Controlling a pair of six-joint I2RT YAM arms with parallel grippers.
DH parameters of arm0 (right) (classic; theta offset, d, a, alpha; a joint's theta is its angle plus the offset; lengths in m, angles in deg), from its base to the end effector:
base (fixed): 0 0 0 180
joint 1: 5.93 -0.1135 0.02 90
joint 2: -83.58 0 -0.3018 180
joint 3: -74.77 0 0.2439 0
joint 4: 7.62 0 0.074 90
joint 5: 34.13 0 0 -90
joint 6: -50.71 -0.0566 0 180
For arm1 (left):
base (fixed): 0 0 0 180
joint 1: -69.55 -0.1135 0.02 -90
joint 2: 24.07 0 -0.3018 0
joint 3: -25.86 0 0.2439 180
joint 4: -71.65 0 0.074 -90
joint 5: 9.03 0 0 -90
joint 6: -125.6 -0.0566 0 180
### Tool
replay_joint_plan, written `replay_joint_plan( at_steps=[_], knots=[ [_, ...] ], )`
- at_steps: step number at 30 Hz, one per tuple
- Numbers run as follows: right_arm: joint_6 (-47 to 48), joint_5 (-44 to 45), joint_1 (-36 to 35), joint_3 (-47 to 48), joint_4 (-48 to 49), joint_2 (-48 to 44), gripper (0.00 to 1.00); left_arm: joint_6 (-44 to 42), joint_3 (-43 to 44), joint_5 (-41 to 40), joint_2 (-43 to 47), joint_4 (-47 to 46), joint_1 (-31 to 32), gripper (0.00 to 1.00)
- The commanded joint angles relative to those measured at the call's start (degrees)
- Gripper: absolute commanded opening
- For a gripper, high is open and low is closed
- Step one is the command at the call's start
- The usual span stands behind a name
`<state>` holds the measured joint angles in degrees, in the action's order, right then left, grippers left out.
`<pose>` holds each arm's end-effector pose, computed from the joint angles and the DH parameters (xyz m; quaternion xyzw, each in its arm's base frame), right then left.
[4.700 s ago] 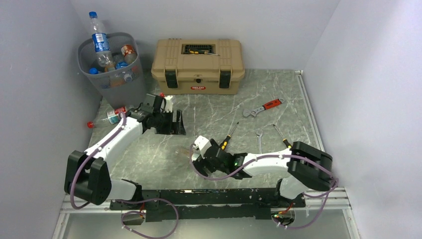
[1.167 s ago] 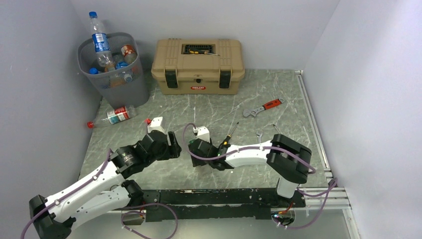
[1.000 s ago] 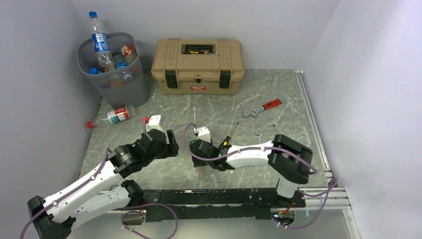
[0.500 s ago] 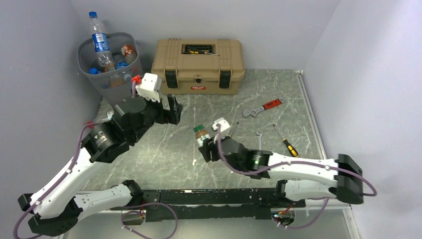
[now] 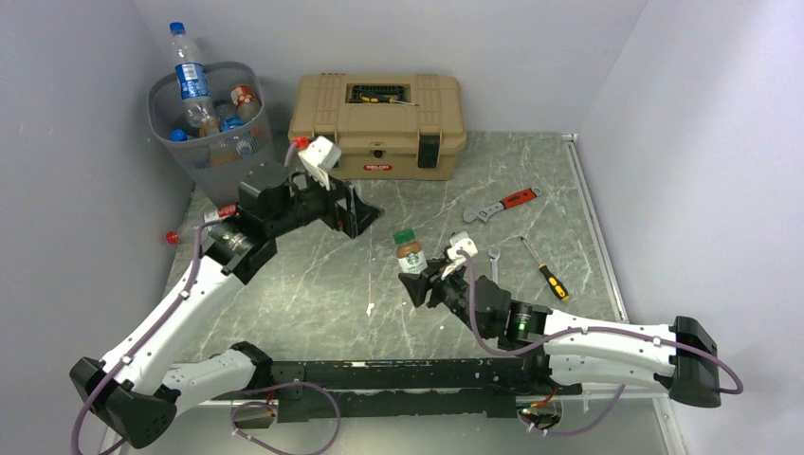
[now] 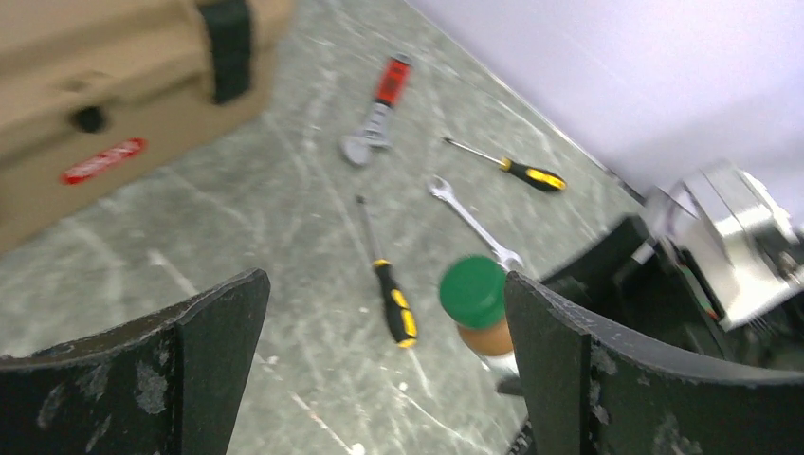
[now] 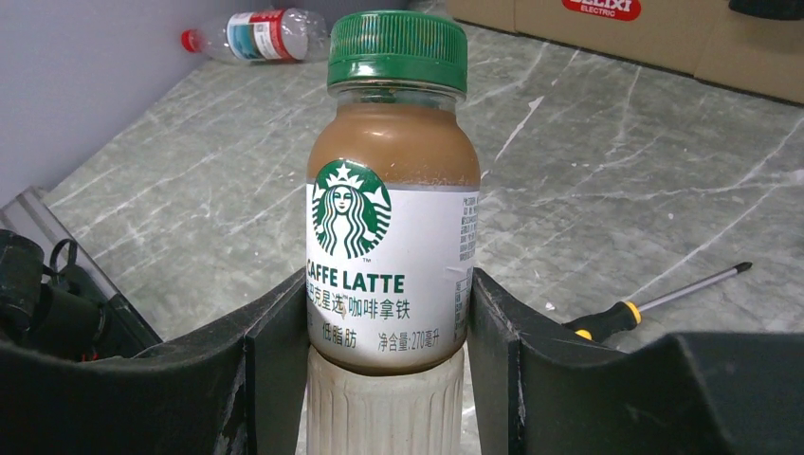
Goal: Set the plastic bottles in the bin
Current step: Pick up the plastic bottle at the center of the board.
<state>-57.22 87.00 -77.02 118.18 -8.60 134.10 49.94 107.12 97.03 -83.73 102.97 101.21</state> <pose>0.0897 0.1716 0.2990 -0.1682 0.7293 0.2981 0.5924 0.1798 -0.1293 0.4421 0.2030 0.7348 -0.3477 0.5459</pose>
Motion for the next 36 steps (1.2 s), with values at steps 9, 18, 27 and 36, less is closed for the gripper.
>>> replay_joint_plan(
  at_steps=[9,18,27,36],
  knots=[
    [1.8,-5.3,-0.2,-6.5,14.2,-3.8,0.31,4.6,-15.0,21.5,7.6,-21.5,-2.7,0.99],
    [4.1,-12.2,-0.4,-7.3,26.4,1.3,0.30,6.6,-18.8,22.2,10.7,-26.3,-2.7,0.99],
    [7.2,-15.8,-0.8,-7.3,34.5,5.7,0.29,4.8,-19.5,22.3,10.1,-26.2,-0.8,1.00],
    [11.3,-13.4,-0.9,-7.5,47.8,11.0,0.30,3.6,-17.6,24.1,6.6,-22.8,1.4,0.99]
  ],
)
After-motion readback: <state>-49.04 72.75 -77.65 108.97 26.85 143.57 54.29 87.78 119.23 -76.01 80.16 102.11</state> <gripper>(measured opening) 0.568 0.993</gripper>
